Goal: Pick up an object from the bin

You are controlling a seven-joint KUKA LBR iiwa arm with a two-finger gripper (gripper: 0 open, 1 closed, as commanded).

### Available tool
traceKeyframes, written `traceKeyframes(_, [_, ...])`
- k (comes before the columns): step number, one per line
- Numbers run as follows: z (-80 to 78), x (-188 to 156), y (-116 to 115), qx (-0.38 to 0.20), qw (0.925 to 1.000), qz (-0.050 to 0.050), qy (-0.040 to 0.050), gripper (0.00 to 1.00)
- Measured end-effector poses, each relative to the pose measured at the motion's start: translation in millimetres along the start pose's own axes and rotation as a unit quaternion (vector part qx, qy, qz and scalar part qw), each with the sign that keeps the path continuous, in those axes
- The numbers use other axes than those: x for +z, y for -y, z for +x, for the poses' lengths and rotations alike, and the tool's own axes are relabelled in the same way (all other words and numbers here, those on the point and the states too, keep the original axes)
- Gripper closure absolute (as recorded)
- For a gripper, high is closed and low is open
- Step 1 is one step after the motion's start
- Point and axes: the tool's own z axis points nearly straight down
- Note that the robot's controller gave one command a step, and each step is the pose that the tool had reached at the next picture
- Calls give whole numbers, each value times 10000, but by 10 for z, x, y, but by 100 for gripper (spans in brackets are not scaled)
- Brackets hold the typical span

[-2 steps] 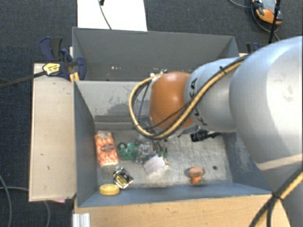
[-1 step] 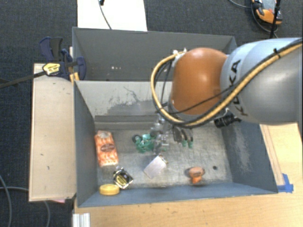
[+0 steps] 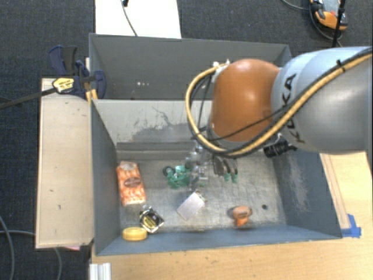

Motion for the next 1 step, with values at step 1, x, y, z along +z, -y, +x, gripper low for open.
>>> traceKeyframes(1, [-65,-341,101,-414,9991,4,-22,100])
